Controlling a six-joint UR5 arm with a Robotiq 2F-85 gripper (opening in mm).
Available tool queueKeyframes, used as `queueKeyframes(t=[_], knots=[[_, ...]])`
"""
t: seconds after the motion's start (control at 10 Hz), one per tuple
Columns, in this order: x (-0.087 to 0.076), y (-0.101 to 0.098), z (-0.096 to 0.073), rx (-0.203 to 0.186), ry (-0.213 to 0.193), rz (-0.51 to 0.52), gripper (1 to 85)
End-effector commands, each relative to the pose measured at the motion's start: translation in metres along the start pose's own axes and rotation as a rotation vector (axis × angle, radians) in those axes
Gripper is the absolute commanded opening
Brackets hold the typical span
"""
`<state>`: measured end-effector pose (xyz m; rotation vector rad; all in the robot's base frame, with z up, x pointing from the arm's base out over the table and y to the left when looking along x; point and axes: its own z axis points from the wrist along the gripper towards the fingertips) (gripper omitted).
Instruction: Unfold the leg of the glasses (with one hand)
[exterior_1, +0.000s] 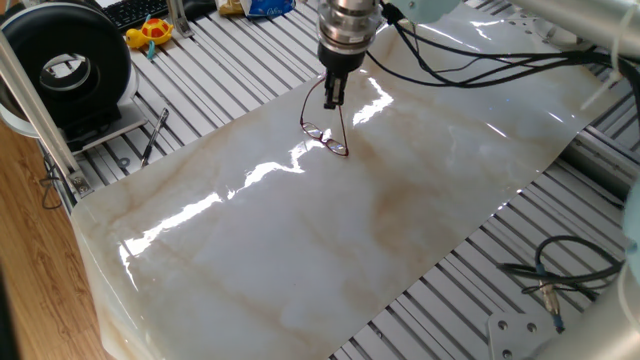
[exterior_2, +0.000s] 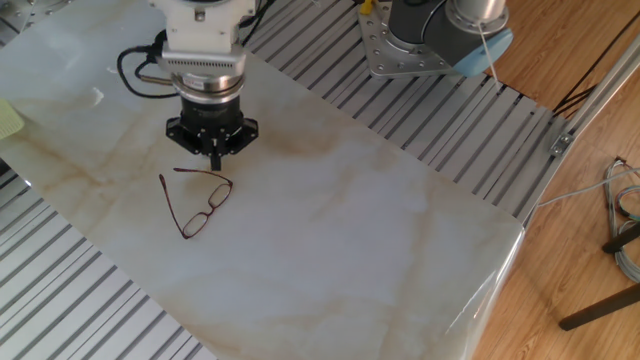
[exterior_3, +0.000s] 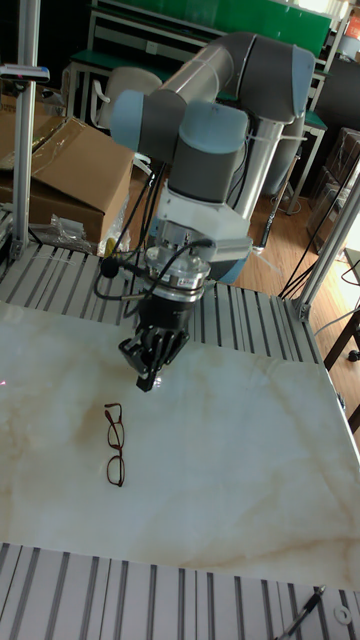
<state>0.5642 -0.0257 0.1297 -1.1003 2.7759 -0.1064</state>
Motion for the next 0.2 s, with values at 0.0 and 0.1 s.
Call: queueKeyframes(t=[0.0,0.1], knots=[[-0.0014,0.0091,-0.0155,-0.006,-0.022,0.045,1.3],[-0.0050,0.0123,-0.0166,-0.013,-0.022,0.051,1.3]])
